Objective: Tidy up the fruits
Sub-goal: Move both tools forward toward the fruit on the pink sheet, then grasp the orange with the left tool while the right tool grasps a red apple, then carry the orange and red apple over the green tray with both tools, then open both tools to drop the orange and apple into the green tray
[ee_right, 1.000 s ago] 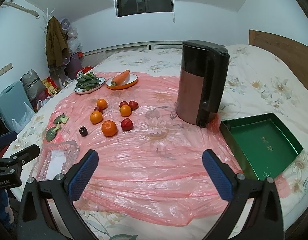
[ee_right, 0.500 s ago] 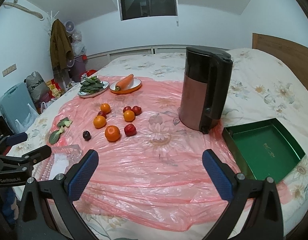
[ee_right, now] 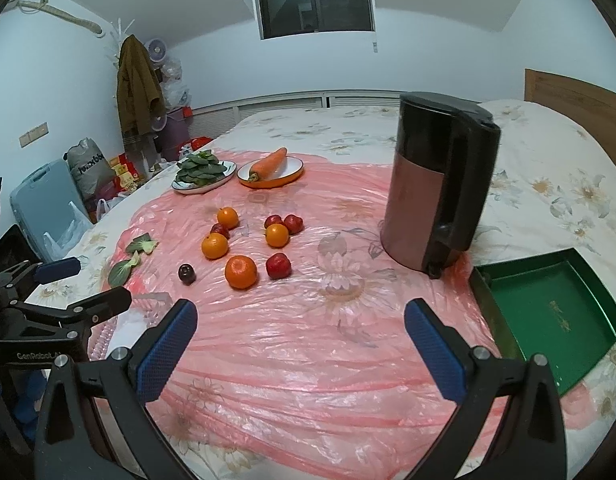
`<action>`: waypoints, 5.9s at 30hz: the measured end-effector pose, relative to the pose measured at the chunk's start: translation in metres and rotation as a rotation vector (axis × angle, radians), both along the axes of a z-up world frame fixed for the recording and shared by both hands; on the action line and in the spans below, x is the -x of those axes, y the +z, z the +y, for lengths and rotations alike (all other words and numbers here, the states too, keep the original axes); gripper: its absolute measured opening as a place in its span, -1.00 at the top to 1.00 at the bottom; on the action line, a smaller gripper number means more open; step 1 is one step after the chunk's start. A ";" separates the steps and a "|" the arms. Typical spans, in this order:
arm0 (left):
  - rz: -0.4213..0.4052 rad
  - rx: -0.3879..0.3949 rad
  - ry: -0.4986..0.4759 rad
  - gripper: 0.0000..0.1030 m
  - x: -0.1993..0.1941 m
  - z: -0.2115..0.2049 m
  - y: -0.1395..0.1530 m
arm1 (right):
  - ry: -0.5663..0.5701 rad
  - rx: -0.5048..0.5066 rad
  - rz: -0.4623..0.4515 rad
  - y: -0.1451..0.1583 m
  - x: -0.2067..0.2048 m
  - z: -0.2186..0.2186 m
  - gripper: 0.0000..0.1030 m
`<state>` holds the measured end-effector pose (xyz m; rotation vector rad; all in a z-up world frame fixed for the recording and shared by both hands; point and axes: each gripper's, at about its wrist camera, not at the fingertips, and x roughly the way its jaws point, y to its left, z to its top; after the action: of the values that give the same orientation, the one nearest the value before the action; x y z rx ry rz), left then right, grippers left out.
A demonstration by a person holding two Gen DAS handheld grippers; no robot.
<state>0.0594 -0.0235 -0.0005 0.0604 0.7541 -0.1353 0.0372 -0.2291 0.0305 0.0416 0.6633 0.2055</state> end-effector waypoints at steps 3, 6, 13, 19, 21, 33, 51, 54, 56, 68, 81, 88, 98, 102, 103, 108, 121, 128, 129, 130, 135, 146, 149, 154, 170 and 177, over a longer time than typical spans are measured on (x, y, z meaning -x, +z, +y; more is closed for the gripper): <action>0.002 0.004 0.003 -0.98 -0.006 0.001 -0.001 | 0.004 -0.009 0.004 -0.003 -0.006 0.000 -1.00; 0.005 0.000 0.005 -0.98 -0.011 0.001 -0.003 | 0.006 -0.015 0.012 -0.008 -0.012 -0.002 -1.00; 0.011 -0.009 0.010 -0.98 -0.020 0.002 -0.006 | 0.016 -0.031 0.027 -0.017 -0.022 -0.003 -1.00; 0.020 -0.020 0.017 -0.96 -0.029 0.002 -0.012 | 0.056 -0.032 0.036 -0.023 -0.035 0.003 -1.00; 0.024 -0.025 0.018 -0.93 -0.032 0.003 -0.014 | 0.072 -0.027 0.040 -0.025 -0.040 0.006 -1.00; 0.093 -0.005 -0.005 -0.47 -0.071 0.018 -0.035 | 0.216 -0.010 0.105 -0.052 -0.092 0.019 -1.00; 0.220 -0.036 -0.045 -0.09 -0.177 0.018 -0.076 | 0.345 0.089 0.237 -0.102 -0.169 0.051 -0.61; 0.241 -0.042 -0.035 -0.09 -0.189 0.014 -0.085 | 0.366 0.114 0.258 -0.108 -0.178 0.054 -0.61; 0.257 -0.041 -0.028 -0.09 -0.195 0.012 -0.091 | 0.388 0.131 0.264 -0.111 -0.183 0.057 -0.61; 0.336 0.005 -0.022 0.22 -0.216 0.009 -0.112 | 0.484 0.199 0.294 -0.129 -0.197 0.073 -0.21; 0.295 0.047 -0.015 0.25 -0.206 0.016 -0.098 | 0.431 0.073 0.242 -0.107 -0.192 0.054 -0.19; 0.267 0.054 -0.005 0.25 -0.191 0.023 -0.081 | 0.381 0.039 0.198 -0.082 -0.170 0.034 -0.19; 0.228 0.062 -0.062 0.25 -0.149 -0.006 -0.047 | 0.219 -0.005 0.169 -0.058 -0.107 -0.052 -0.19; 0.222 0.076 -0.118 0.25 -0.133 -0.035 -0.036 | 0.134 -0.004 0.174 -0.055 -0.086 -0.094 -0.19; 0.223 0.080 -0.140 0.25 -0.128 -0.046 -0.034 | 0.109 -0.001 0.176 -0.055 -0.080 -0.106 -0.19; 0.229 0.092 -0.254 0.25 -0.111 -0.100 -0.026 | -0.010 0.017 0.186 -0.055 -0.057 -0.165 -0.19; 0.251 0.145 -0.539 0.25 -0.089 -0.266 -0.019 | -0.259 0.019 0.194 -0.079 -0.037 -0.276 -0.19; 0.242 0.128 -0.626 0.25 -0.086 -0.333 -0.025 | -0.350 0.003 0.197 -0.093 -0.044 -0.313 -0.19; 0.246 0.126 -0.634 0.25 -0.087 -0.338 -0.028 | -0.359 0.000 0.196 -0.094 -0.045 -0.318 -0.19; 0.251 0.128 -0.643 0.25 -0.088 -0.344 -0.030 | -0.364 -0.003 0.195 -0.094 -0.045 -0.321 -0.19; 0.261 0.106 -0.668 0.25 -0.087 -0.363 -0.041 | -0.376 0.006 0.193 -0.097 -0.049 -0.331 -0.19; 0.268 0.000 -0.734 0.25 -0.081 -0.412 -0.070 | -0.432 0.027 0.223 -0.112 -0.055 -0.350 -0.20; 0.273 -0.019 -0.755 0.25 -0.075 -0.421 -0.076 | -0.444 0.037 0.229 -0.114 -0.057 -0.356 -0.20; 0.275 -0.055 -0.765 0.24 -0.071 -0.434 -0.085 | -0.461 0.061 0.235 -0.116 -0.060 -0.358 -0.20; 0.234 -0.081 -0.773 0.19 -0.060 -0.435 -0.080 | -0.512 0.091 0.220 -0.112 -0.054 -0.361 -1.00; 0.167 -0.045 -0.776 -0.03 -0.054 -0.426 -0.057 | -0.523 0.072 0.196 -0.099 -0.050 -0.359 -1.00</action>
<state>0.1133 -0.4498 -0.0571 0.3892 0.8688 -0.8704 0.0877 -0.5884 -0.0683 0.1655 0.8316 -0.3301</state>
